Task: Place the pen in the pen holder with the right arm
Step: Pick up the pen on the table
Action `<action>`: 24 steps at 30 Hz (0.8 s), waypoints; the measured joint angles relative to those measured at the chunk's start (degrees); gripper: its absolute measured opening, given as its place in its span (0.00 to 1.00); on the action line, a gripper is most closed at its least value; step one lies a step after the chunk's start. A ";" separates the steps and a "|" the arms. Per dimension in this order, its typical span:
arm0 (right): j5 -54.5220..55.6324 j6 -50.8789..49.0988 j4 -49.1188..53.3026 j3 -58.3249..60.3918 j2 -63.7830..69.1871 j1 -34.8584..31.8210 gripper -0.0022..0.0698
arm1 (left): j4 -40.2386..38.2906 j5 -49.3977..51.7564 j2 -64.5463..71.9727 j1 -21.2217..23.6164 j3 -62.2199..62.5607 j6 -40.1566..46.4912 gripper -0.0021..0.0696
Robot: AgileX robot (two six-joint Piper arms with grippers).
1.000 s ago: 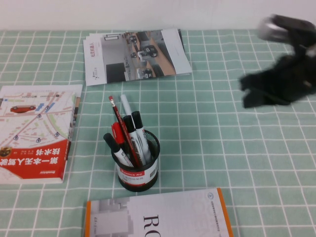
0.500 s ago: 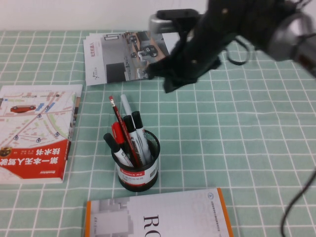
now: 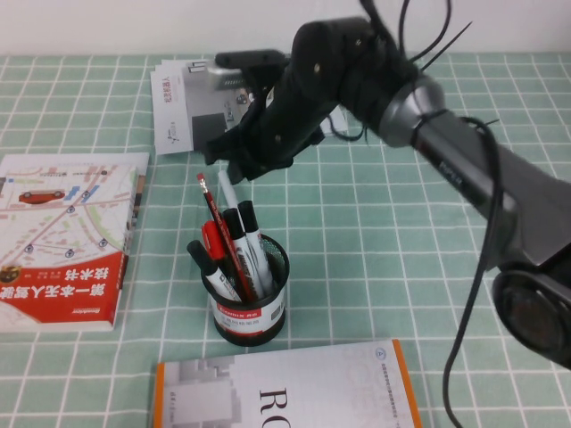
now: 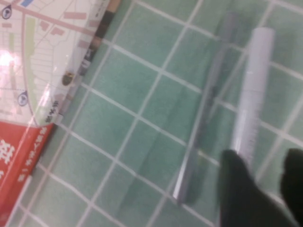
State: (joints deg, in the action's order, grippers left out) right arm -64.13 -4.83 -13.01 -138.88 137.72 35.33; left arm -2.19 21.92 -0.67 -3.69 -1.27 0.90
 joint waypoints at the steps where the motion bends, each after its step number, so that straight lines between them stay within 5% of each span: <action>1: 0.28 0.00 -0.55 -0.28 0.63 -0.01 0.30 | 0.00 0.00 0.00 0.00 0.00 0.00 0.02; 6: 2.47 -0.15 -1.85 -0.82 3.01 0.12 0.52 | 0.00 0.00 0.00 0.00 0.00 0.00 0.02; 24: 7.40 -0.03 -1.76 -0.92 5.92 0.80 0.52 | 0.00 0.00 0.00 0.00 0.00 0.00 0.02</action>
State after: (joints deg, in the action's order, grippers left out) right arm -56.73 -4.86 -14.77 -139.80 143.64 36.13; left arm -2.19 21.92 -0.67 -3.69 -1.27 0.90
